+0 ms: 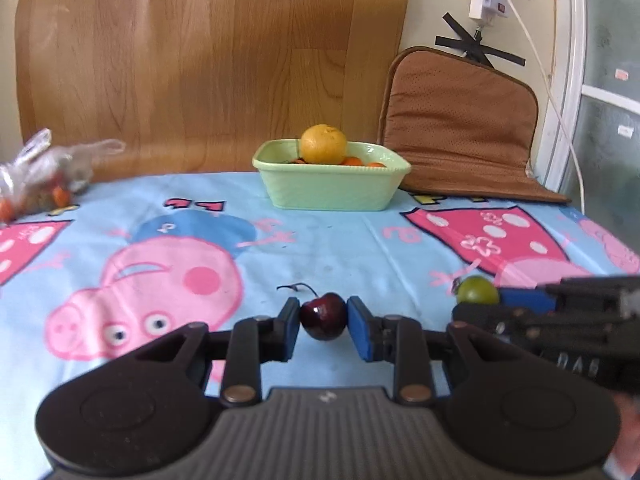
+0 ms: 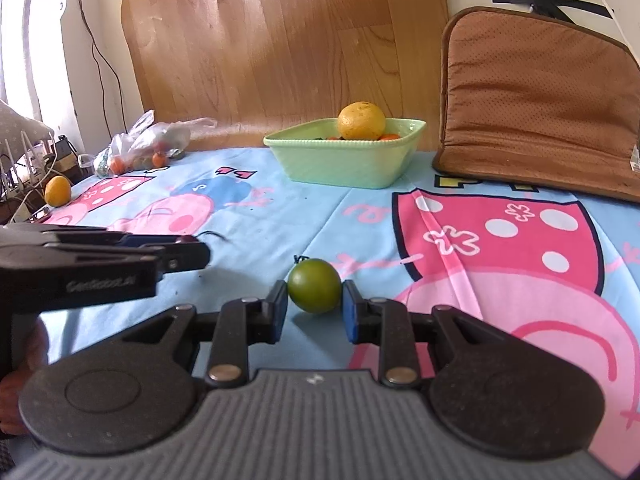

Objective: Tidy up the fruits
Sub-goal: 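Move the left tool to the dark cherry while the right tool approaches the green tomato, then grasp the dark cherry with the left tool while the right tool grasps the green tomato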

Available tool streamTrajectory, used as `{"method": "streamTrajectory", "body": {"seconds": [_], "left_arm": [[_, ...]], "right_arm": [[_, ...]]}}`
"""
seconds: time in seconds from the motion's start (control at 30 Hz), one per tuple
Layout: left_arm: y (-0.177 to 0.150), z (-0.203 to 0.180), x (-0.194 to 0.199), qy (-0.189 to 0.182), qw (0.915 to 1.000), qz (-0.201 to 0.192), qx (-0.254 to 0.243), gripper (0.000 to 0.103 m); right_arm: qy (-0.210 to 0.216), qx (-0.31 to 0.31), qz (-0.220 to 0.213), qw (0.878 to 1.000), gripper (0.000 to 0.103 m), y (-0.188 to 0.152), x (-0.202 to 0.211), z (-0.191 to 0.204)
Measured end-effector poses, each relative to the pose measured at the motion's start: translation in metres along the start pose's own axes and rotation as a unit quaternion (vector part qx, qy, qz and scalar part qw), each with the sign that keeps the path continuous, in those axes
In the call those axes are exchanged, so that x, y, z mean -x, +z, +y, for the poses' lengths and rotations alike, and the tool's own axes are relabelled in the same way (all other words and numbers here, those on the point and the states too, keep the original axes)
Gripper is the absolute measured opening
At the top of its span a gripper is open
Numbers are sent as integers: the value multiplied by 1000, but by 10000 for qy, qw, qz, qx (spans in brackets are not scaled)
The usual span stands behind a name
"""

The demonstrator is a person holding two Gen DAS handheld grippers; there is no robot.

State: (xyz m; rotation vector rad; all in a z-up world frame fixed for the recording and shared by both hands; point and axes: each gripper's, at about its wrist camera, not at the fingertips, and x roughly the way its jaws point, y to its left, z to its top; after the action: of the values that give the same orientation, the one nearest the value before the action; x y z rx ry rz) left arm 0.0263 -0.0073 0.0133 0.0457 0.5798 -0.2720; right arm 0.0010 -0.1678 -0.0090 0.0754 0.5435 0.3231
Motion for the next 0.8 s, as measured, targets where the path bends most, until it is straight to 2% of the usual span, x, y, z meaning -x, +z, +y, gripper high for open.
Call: {"method": "streamTrajectory", "body": {"seconds": [0.27, 0.57, 0.8], "left_arm": [[-5, 13, 8, 53, 9997, -69, 209, 26], [-8, 10, 12, 130, 9996, -192, 160, 27], [-7, 11, 9, 186, 9996, -114, 187, 27]], "right_arm": [[54, 72, 62, 9999, 31, 0, -1, 2], [96, 88, 84, 9999, 32, 1, -2, 2], [95, 92, 90, 9999, 32, 0, 0, 2]]}}
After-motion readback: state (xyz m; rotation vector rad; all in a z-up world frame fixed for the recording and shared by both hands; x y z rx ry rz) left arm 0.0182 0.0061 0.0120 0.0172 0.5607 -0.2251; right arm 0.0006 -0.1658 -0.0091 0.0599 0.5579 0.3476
